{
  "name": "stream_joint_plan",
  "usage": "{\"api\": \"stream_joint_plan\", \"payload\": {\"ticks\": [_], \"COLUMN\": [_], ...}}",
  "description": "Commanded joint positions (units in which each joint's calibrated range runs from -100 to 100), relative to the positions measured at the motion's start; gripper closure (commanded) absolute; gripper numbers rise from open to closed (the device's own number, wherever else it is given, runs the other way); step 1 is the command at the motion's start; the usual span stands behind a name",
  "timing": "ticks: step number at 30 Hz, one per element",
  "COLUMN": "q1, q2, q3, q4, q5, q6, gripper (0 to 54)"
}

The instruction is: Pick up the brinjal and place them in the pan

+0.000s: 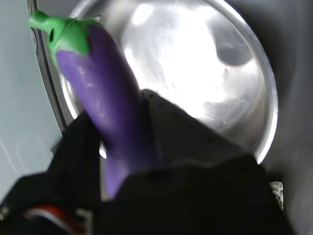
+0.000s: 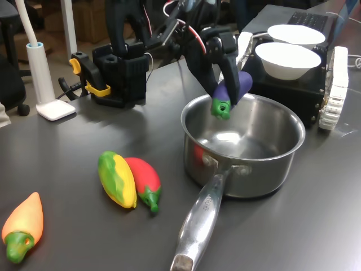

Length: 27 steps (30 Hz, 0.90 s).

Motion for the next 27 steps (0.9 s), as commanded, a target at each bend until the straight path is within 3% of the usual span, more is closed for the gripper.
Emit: {"api": "stream_joint_plan", "payload": {"ticks": [1, 8, 20, 27], "q1": [-1.6, -2.8, -4.0, -4.0], "q2": [-4.2, -6.3, -8.8, -12.7], "q3": [-0.6, 3.5, 6.1, 10.3], "q4": [-2.1, -1.9, 1.0, 1.2], "q5": [0.0, 0.1, -0.9, -1.7], "q6": [0.3, 0.3, 0.4, 1.9], "gripper": [37.0, 30.2, 13.5, 5.8]}}
